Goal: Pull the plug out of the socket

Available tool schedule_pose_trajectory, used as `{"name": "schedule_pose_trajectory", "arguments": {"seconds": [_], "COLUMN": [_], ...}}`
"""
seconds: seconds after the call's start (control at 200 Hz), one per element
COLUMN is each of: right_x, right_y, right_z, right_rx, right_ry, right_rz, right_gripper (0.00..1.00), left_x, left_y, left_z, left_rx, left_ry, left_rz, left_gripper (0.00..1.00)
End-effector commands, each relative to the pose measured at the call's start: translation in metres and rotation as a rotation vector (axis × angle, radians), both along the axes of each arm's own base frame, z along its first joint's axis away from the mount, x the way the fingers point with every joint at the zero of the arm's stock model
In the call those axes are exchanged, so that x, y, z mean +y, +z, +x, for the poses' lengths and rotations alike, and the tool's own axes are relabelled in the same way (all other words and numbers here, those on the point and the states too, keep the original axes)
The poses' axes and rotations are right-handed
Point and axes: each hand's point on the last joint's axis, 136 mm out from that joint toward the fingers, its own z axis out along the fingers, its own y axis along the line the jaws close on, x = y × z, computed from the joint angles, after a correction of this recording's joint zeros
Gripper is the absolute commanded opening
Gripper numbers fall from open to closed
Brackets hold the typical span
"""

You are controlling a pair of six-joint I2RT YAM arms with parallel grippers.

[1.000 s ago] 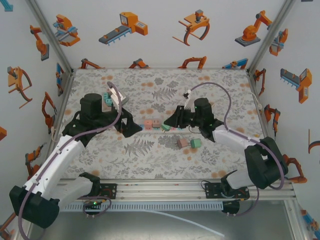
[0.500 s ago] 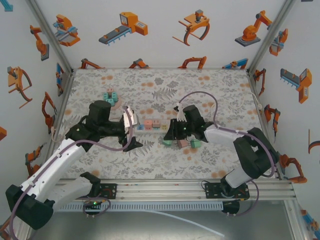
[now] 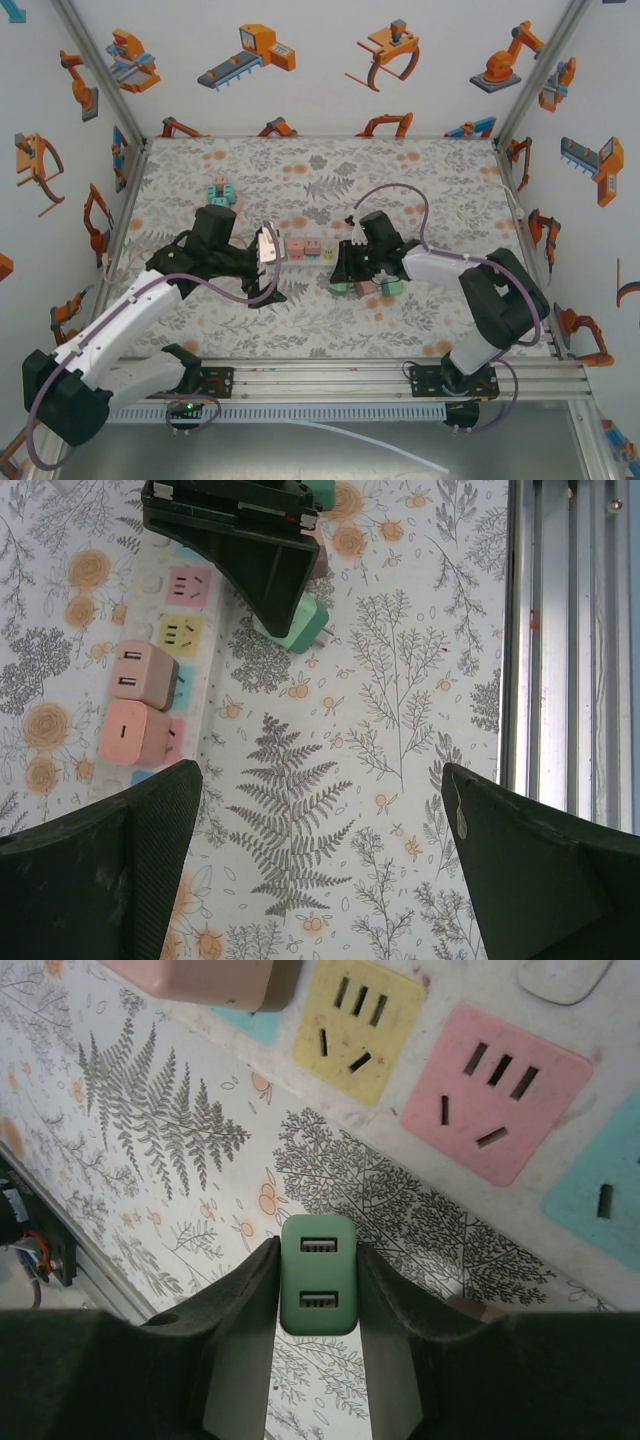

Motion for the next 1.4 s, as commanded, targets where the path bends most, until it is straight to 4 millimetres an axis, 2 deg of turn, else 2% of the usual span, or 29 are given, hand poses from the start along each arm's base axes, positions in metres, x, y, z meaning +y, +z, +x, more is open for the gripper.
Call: {"name": "schedule_pose_trajectory", "arguments": {"seconds": [0.0, 0.19, 0.35, 0.506, 0.626, 0.801, 0.931, 1.076, 1.161, 1.262, 1.392], "right_x": [-0.004, -0.009, -0.012, -0.023, -0.029, -0.023, -0.016, -0.002, 0.008, 0.019, 0.037], "right_y": [0.000, 0.009, 0.031, 0.065, 0.100, 0.158, 0.182, 0.188, 0.186, 0.180, 0.165], "right_z": [0.005, 0.009, 0.013, 0.022, 0.033, 0.043, 0.037, 0.018, 0.009, 0.006, -0.001], "right_rx": [-0.014, -0.069, -0.146, -0.269, -0.422, -0.759, -1.040, -1.339, -1.466, -1.486, -1.375], "right_ry": [-0.015, -0.020, -0.017, -0.038, -0.032, 0.063, 0.204, 0.420, 0.534, 0.628, 0.752], "right_rz": [-0.054, -0.077, -0.078, -0.115, -0.139, -0.118, -0.137, -0.147, -0.143, -0.124, -0.028], "right_gripper": [0.41, 0.46, 0.47, 0.47, 0.47, 0.47, 0.47, 0.49, 0.56, 0.60, 0.66], "left_x": [-0.001, -0.002, -0.002, -0.001, -0.004, -0.007, -0.001, 0.010, 0.020, 0.035, 0.063], "left_y": [-0.008, -0.010, -0.010, -0.003, 0.009, 0.028, 0.045, 0.054, 0.054, 0.045, 0.020], "left_z": [-0.004, -0.001, 0.006, 0.016, 0.022, 0.041, 0.067, 0.089, 0.106, 0.130, 0.155], "left_rx": [0.010, 0.011, -0.019, -0.059, -0.064, -0.079, -0.084, -0.045, 0.012, 0.100, 0.247], "left_ry": [-0.029, -0.016, 0.017, 0.073, 0.110, 0.223, 0.404, 0.578, 0.719, 0.916, 1.200], "left_rz": [0.015, 0.011, 0.000, -0.026, -0.072, -0.161, -0.261, -0.347, -0.374, -0.381, -0.349], "left_gripper": [0.97, 0.97, 0.97, 0.97, 0.97, 0.97, 0.97, 0.97, 0.97, 0.97, 0.97]}}
